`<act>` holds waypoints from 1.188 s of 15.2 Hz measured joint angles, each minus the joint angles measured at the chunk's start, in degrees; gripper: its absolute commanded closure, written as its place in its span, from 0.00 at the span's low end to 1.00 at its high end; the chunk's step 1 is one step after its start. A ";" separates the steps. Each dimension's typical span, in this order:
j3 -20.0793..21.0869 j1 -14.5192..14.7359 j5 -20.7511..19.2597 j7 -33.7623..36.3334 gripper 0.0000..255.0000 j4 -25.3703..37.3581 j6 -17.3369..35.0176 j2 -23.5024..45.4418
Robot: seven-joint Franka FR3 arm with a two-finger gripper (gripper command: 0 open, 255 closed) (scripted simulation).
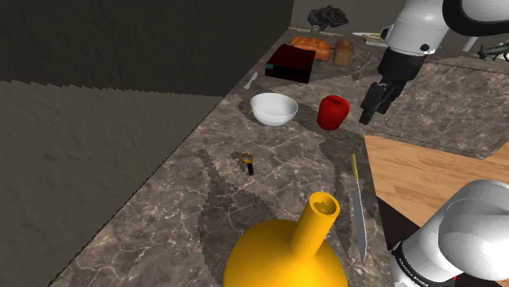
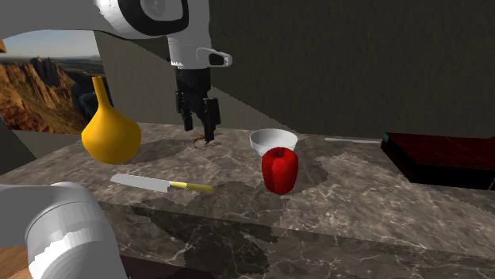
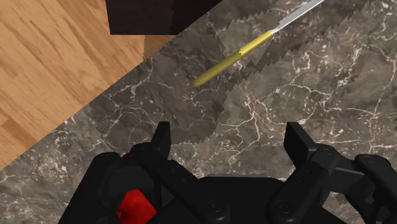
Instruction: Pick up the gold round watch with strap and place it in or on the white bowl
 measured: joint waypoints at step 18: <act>15.99 4.55 4.90 14.73 0.00 9.01 15.63 24.53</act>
